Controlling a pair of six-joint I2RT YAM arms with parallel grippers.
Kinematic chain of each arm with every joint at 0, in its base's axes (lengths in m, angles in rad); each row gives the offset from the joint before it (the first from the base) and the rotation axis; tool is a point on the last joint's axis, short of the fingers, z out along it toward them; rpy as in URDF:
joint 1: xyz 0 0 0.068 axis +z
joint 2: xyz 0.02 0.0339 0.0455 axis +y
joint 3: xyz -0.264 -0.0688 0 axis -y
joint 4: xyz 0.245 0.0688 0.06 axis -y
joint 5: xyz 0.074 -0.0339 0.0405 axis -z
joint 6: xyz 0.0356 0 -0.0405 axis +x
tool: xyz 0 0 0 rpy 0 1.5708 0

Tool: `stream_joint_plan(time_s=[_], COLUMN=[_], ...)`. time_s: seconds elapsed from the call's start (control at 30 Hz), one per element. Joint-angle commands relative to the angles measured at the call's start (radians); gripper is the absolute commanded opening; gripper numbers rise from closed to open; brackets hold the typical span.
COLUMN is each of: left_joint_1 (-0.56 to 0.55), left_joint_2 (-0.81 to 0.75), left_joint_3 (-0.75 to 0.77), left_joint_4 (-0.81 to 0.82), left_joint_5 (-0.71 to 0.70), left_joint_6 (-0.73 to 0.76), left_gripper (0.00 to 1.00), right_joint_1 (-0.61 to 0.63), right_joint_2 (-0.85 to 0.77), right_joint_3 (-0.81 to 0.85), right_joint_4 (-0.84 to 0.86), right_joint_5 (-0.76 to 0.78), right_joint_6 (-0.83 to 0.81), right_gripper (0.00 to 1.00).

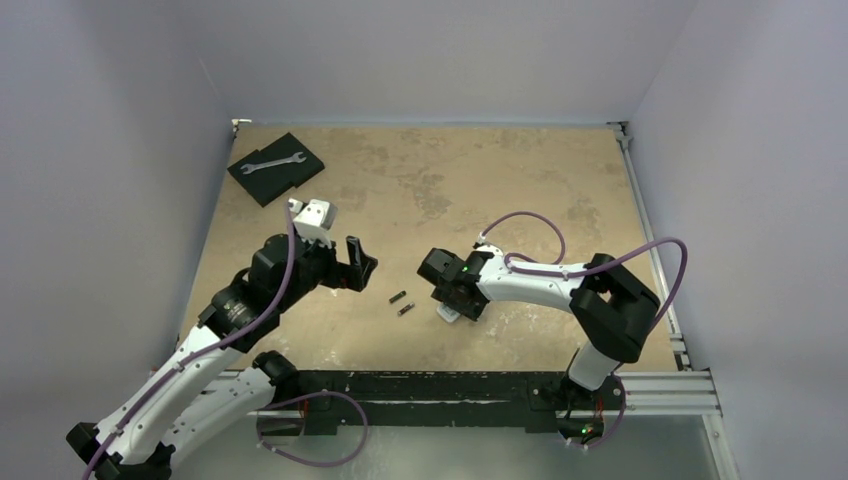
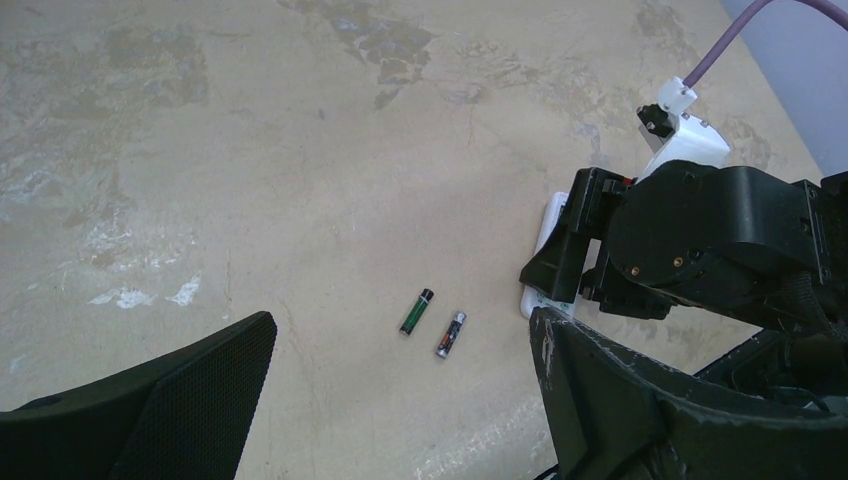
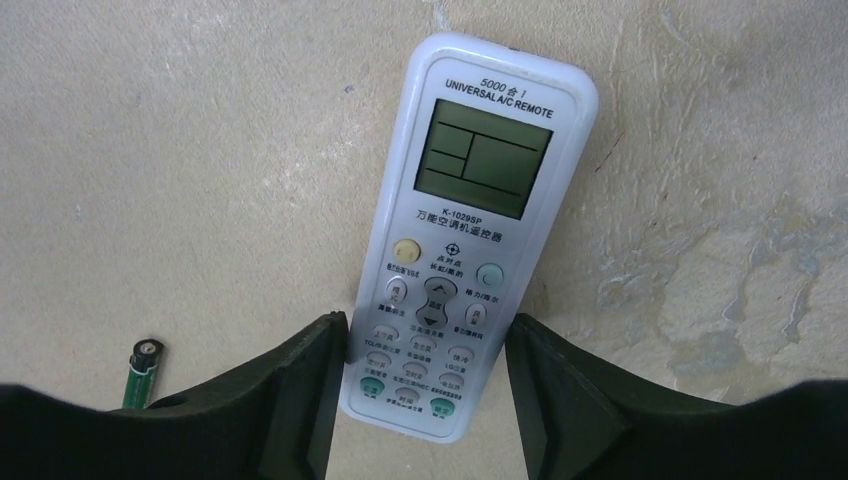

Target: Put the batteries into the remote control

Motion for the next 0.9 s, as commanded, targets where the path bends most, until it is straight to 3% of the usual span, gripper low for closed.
stream_joint_plan(time_s=[0.0, 0.27, 0.4, 0.6, 0.87], left_joint_1=[0.005, 0.005, 0.005, 0.005, 0.005], left_joint_2=[0.005, 0.019, 0.026, 0.036, 0.041], left_joint_3=[-0.009, -0.009, -0.009, -0.009, -0.012], left_joint_4=[0.009, 0.009, 0.006, 0.005, 0.01], left_joint_5=[-0.004, -0.013, -0.016, -0.021, -0.005], left_joint_6=[-0.019, -0.023, -0.023, -0.025, -0.018], left_gripper=[0.99, 0.99, 0.99, 0.99, 0.99], right_joint_1=[0.0, 0.0, 0.0, 0.002, 0.011], right_joint_2=[-0.008, -0.032, -0.05, -0.085, -0.232], right_joint_3=[-0.003, -0.018, -0.02, -0.039, -0.163], right_joint_4=[0.005, 0.0, -0.001, 0.033, 0.244], right_joint_5=[0.02, 0.045, 0.057, 0.061, -0.019], right_joint_6=[0.008, -0.039, -0.094, -0.197, -0.406], right_gripper=[0.62, 0.34, 0.0, 0.0, 0.0])
